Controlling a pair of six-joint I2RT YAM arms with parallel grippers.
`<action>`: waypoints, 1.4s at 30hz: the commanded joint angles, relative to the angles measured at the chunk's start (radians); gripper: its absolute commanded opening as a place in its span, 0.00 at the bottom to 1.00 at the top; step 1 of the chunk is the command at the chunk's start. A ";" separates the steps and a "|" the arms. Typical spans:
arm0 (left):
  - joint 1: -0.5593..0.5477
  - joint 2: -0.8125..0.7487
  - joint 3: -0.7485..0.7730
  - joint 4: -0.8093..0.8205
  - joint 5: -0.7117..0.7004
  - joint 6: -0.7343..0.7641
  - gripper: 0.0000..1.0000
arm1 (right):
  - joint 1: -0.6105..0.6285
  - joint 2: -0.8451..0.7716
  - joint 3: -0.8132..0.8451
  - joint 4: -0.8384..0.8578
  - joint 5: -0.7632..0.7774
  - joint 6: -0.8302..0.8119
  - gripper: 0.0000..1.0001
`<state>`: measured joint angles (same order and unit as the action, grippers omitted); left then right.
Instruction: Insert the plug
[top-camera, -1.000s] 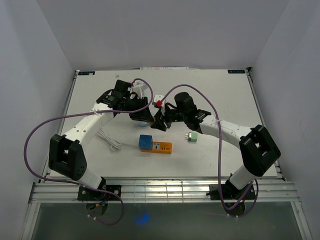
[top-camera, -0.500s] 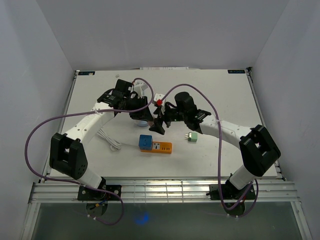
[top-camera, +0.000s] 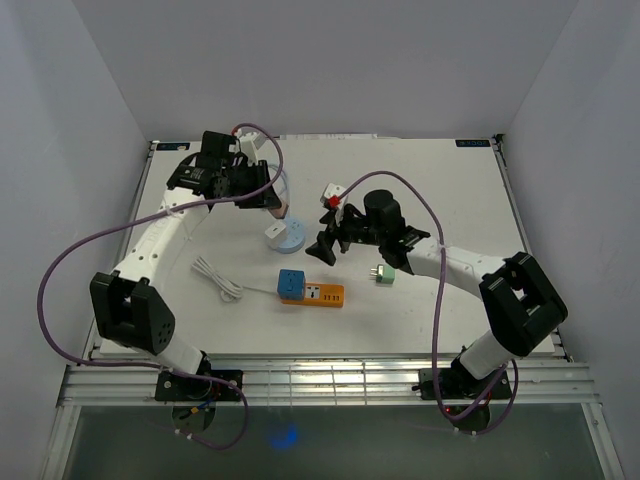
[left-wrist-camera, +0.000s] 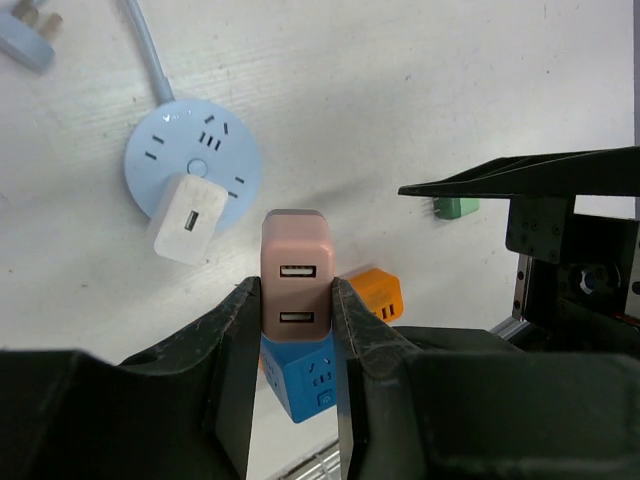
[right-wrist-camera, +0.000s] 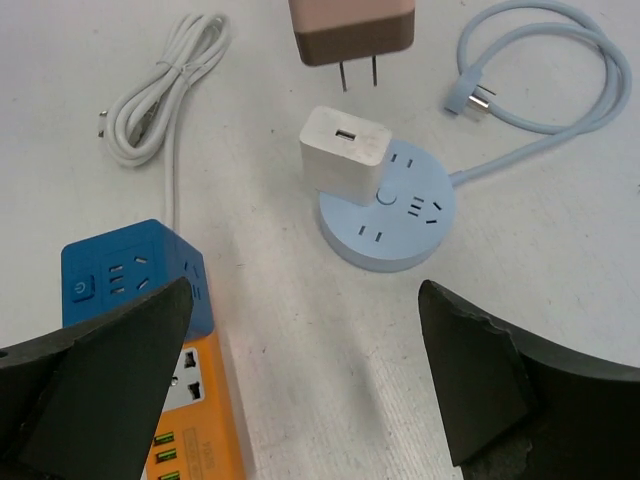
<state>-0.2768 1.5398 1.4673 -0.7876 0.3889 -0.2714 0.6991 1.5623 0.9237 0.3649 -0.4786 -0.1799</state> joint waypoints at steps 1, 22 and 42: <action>0.019 0.022 0.074 -0.018 -0.028 0.066 0.00 | -0.016 -0.015 -0.005 0.109 0.047 0.048 0.98; 0.041 0.238 0.107 0.185 -0.147 0.192 0.00 | -0.056 0.117 0.049 0.086 0.221 0.250 0.69; -0.143 0.082 -0.191 0.251 -0.122 -0.057 0.00 | -0.058 0.091 0.026 0.075 0.256 0.249 0.67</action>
<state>-0.3740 1.7206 1.3003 -0.5255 0.2619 -0.2325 0.6422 1.6894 0.9516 0.4175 -0.2337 0.0650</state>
